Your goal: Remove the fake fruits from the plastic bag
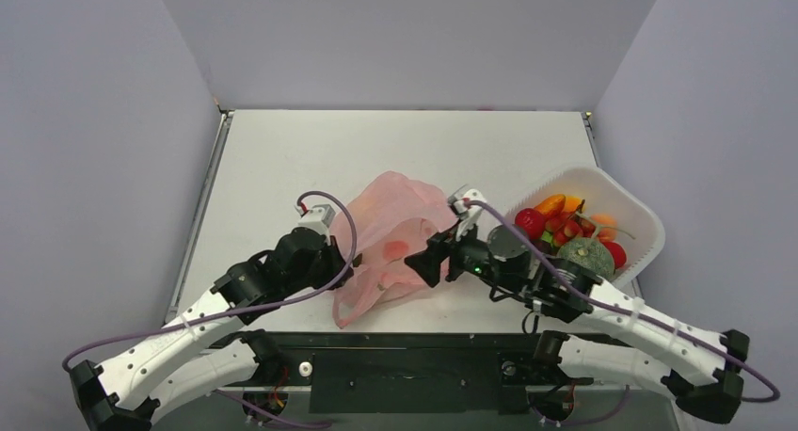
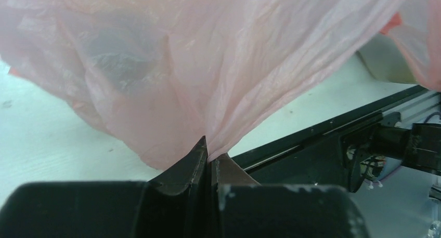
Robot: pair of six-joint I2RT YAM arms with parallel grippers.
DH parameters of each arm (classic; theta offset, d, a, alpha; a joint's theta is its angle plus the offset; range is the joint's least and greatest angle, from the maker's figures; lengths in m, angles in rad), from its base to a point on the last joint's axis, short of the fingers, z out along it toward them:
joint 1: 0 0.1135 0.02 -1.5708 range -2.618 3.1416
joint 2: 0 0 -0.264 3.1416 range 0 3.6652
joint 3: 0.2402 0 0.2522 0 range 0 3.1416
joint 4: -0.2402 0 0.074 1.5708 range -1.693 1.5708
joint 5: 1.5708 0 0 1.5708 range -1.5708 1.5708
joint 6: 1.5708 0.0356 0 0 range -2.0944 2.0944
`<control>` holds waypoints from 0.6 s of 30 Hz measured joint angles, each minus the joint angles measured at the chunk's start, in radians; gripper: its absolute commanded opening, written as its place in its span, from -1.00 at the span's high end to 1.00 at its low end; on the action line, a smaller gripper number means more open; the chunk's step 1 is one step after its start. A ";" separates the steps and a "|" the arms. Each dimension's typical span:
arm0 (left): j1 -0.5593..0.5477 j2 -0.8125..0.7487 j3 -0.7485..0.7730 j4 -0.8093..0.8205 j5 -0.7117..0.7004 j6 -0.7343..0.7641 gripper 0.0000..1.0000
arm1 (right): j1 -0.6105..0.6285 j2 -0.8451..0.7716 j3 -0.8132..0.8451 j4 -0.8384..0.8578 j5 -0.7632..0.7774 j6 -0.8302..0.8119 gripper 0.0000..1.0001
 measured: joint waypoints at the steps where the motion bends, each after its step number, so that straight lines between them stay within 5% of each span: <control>1: 0.000 -0.021 -0.019 -0.014 -0.011 -0.010 1.00 | 0.045 0.038 -0.003 0.034 0.014 -0.002 -0.08; 11: 0.000 -0.148 -0.109 -0.071 -0.045 -0.103 1.00 | 0.180 0.428 -0.104 0.287 0.179 0.020 0.15; 18: 0.000 -0.101 -0.093 -0.023 -0.009 -0.119 1.00 | 0.180 0.561 -0.106 0.412 0.265 0.050 0.09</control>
